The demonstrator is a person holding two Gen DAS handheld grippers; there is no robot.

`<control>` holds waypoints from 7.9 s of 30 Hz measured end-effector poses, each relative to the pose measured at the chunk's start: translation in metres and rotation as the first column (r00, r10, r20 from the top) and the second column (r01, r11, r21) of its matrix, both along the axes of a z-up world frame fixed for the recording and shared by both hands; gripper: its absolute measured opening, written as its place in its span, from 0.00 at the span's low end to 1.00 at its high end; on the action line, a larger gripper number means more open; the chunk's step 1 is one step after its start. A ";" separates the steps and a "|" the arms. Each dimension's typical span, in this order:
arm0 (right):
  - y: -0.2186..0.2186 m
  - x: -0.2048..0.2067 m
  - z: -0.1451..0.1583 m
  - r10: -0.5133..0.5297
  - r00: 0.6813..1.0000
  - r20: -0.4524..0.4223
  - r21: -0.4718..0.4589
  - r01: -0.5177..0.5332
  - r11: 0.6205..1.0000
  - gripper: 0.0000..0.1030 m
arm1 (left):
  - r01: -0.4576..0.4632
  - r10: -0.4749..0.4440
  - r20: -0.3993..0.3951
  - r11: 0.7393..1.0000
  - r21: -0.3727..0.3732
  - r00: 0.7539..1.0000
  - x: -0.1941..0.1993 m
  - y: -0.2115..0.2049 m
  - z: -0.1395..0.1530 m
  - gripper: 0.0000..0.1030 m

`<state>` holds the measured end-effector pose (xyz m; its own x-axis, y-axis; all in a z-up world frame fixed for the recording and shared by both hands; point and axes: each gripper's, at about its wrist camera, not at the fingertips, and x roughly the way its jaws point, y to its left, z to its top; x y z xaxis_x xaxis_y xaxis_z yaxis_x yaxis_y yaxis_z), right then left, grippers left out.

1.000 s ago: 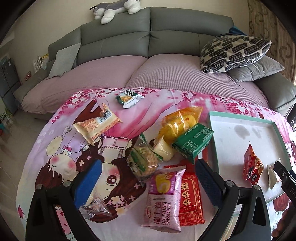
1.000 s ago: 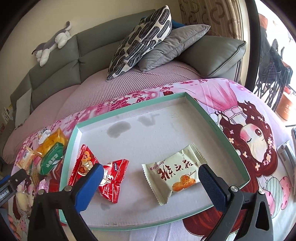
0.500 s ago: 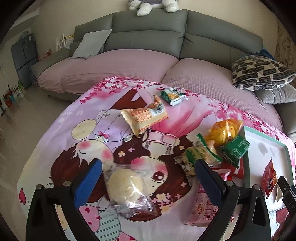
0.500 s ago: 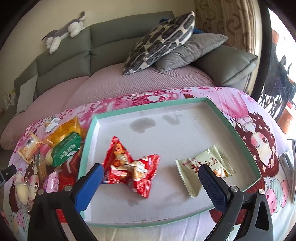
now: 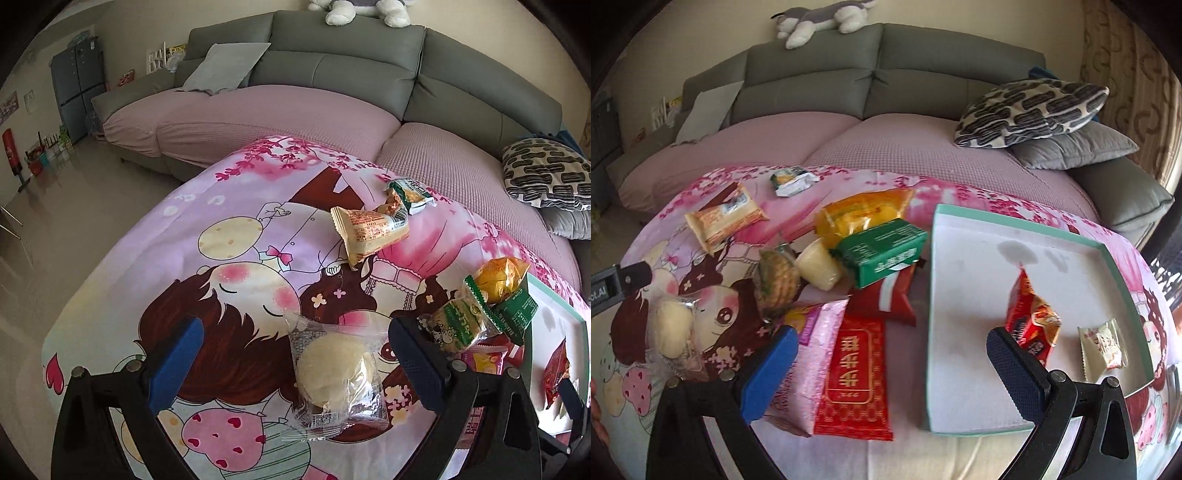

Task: Organize snacks
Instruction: 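Grasp the clear bun bag with the left tool while the right grasps the pink Swiss roll bag, then carry the bun bag into the tray and open the left tool while the right releases the Swiss roll there, then lift both open tools away from the tray, then move both open tools over to the snack pile beside the tray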

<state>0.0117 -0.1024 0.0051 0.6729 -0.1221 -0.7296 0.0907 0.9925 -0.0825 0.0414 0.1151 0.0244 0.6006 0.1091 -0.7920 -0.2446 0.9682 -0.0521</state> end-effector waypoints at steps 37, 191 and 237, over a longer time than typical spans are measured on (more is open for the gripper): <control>0.042 0.012 -0.039 0.123 0.986 -0.113 0.005 -0.123 0.992 0.55 | 0.057 -0.065 -0.212 0.997 -0.044 0.975 0.023 -0.025 -0.069 0.97; -0.195 -0.034 0.027 -0.255 0.967 0.030 0.361 0.227 0.904 0.96 | 0.461 -0.465 0.100 0.885 0.067 0.879 0.013 -0.217 0.016 1.00; -0.049 -0.008 0.012 0.010 1.000 0.004 0.261 -0.011 0.965 0.96 | 0.137 -0.142 0.096 0.989 0.057 0.985 0.002 -0.058 0.022 1.00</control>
